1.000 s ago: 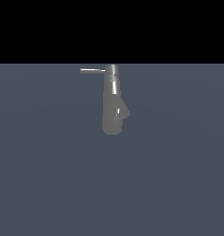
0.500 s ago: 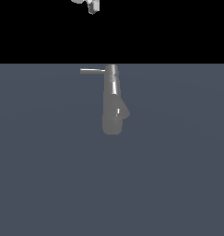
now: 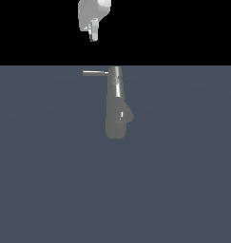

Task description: Turn on the faucet by rotating a designated handle.

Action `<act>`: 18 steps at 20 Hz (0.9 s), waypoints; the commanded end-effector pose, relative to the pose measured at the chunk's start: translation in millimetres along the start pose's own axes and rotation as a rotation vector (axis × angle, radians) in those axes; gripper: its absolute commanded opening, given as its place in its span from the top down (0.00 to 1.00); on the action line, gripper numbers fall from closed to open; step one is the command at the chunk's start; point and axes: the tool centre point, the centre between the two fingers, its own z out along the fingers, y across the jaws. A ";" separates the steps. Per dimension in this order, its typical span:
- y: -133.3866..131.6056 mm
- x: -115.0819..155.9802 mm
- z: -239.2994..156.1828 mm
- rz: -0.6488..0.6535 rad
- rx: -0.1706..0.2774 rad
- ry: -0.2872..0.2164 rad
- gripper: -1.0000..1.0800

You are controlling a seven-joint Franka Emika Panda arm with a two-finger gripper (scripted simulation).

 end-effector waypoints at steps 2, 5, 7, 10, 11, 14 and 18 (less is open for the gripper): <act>-21.9 1.4 21.8 0.081 -0.003 -0.002 1.00; -39.5 1.9 41.7 0.149 -0.005 -0.004 1.00; -50.7 2.0 55.4 0.194 -0.007 -0.005 1.00; -65.0 1.7 74.7 0.255 -0.009 -0.007 1.00; -69.1 1.5 80.6 0.273 -0.010 -0.008 1.00; -79.3 0.9 96.2 0.320 -0.012 -0.010 1.00; -89.0 0.1 112.1 0.367 -0.014 -0.011 1.00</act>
